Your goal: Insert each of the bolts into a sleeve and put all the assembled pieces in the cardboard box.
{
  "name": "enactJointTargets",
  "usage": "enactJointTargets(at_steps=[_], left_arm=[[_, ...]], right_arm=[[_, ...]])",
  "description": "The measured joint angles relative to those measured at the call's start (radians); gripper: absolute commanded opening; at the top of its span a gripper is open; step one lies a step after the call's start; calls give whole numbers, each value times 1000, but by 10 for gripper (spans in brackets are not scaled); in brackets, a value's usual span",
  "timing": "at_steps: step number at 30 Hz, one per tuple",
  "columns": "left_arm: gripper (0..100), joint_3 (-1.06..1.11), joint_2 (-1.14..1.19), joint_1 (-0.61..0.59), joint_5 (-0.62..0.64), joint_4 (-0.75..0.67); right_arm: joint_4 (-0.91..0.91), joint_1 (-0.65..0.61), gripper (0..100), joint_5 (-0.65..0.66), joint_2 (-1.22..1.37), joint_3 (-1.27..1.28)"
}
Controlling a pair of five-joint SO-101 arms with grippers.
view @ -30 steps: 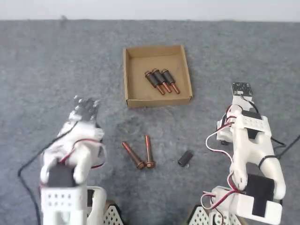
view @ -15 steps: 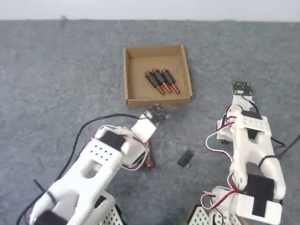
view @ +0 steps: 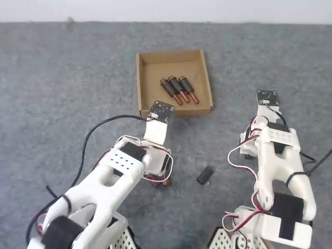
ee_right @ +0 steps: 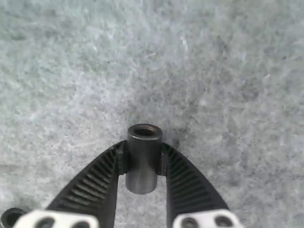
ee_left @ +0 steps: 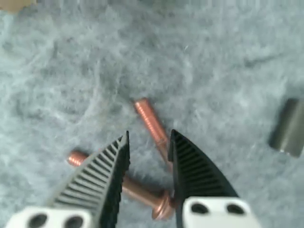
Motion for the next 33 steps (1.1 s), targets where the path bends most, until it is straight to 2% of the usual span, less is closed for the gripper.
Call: enactJointTargets(at_steps=[5, 10, 14, 18, 22, 33], left_arm=[[130, -54, 83, 0, 83, -5], [130, -147, 213, 0, 112, 34], [124, -213, 310, 0, 112, 72], [12, -244, 341, 5, 110, 83], [12, -249, 342, 14, 48, 87], [11, -270, 348, 75, 35, 91]], right_arm=[[0, 0, 7, 0, 0, 0], [0, 0, 7, 0, 0, 0], [0, -17, 7, 0, 0, 0], [0, -14, 7, 0, 0, 0], [0, -14, 7, 0, 0, 0], [0, -14, 7, 0, 0, 0]])
